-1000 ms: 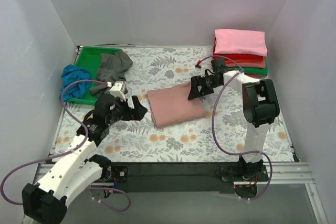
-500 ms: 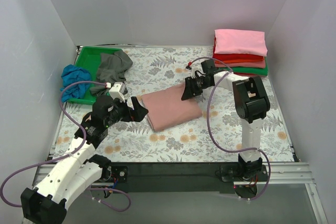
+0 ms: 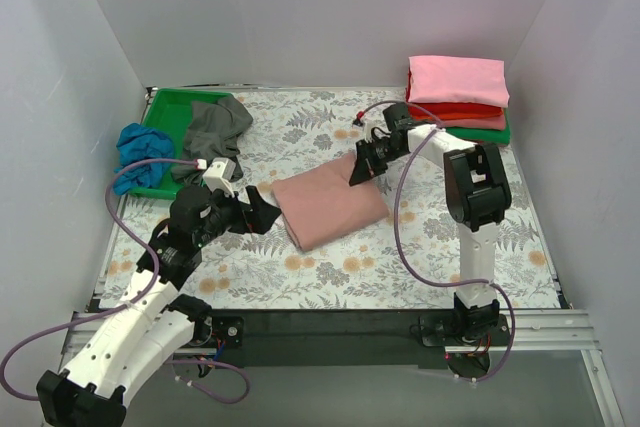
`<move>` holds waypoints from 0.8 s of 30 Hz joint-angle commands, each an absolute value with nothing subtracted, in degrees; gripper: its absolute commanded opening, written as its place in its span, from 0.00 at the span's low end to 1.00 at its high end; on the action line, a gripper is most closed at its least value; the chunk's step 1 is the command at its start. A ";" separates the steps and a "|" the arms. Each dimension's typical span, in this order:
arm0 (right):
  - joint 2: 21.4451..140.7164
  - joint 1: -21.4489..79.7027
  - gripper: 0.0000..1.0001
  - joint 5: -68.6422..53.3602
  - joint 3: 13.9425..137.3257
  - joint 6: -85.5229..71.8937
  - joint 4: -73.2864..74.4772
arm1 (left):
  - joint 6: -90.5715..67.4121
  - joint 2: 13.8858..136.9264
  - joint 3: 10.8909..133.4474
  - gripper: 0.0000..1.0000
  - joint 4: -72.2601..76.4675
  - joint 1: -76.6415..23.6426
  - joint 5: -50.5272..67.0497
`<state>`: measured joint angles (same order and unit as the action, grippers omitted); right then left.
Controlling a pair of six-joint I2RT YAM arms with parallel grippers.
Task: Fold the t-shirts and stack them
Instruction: Neatly place the folded tshirt to the corner
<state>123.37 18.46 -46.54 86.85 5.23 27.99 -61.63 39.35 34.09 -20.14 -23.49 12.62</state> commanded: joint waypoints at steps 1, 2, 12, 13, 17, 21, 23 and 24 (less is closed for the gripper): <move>114.62 18.54 0.01 -32.58 92.37 12.37 31.73 | -61.70 37.88 33.40 0.95 -20.39 -23.56 12.48; 113.83 18.54 0.01 -29.13 92.98 13.09 31.64 | -61.53 37.79 33.40 0.95 -20.30 -23.64 12.48; 108.99 21.27 0.01 -1.24 96.94 24.69 27.52 | -61.44 37.44 33.31 0.94 -20.04 -23.56 13.27; 108.55 21.53 0.01 1.38 97.20 25.05 25.86 | -61.44 37.27 33.31 0.94 -19.95 -23.64 13.18; 107.67 22.24 0.01 7.81 99.04 27.50 22.25 | -61.52 36.74 33.14 0.94 -19.95 -23.56 13.36; 106.79 22.67 0.01 12.65 100.54 30.31 18.73 | -61.52 36.56 32.96 0.94 -19.77 -23.55 13.27; 106.26 22.85 0.01 14.58 101.16 31.20 16.97 | -61.35 36.91 32.96 0.94 -19.69 -23.56 13.62; 106.17 23.03 0.01 15.63 101.16 32.16 16.35 | -61.35 37.00 33.05 0.94 -19.69 -23.55 13.62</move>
<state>110.80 22.79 9.02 97.32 28.49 23.88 -61.60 37.19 33.26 -20.10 -23.49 12.75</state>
